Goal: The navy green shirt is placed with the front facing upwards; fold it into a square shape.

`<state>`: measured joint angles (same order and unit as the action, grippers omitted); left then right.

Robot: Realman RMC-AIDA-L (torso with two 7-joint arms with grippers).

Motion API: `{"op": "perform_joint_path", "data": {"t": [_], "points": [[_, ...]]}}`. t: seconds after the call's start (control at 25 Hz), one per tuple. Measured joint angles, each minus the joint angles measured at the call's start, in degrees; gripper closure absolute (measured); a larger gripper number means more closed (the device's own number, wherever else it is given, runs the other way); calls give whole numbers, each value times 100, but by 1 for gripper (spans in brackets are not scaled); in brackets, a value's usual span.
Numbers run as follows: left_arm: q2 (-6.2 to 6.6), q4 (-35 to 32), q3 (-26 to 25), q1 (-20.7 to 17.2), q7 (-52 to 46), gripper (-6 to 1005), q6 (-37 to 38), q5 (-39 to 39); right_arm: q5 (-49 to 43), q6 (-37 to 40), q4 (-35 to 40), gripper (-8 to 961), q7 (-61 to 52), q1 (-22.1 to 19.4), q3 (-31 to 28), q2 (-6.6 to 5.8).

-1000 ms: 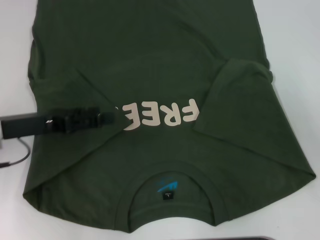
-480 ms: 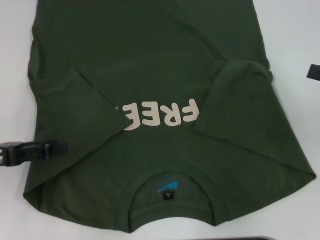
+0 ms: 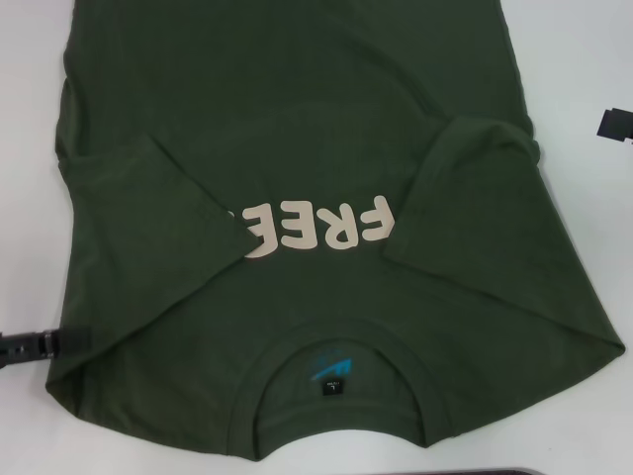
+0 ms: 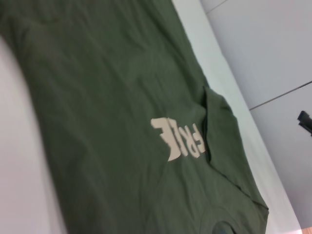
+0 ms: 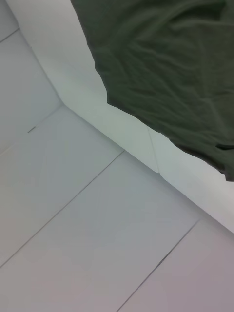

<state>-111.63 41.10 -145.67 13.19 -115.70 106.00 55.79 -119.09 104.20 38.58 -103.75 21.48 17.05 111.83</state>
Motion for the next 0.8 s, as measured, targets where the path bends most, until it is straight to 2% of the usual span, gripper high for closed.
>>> {"op": "perform_joint_path", "data": {"t": [0.32,0.8], "points": [[28,-5,-16,-69,-113,124,-55,-193,0,-57,0,115,28,48,2,10],[90,-29,-314,1,-129,126,-33,-553,1,-68,0,116,32,74,9,0]]}}
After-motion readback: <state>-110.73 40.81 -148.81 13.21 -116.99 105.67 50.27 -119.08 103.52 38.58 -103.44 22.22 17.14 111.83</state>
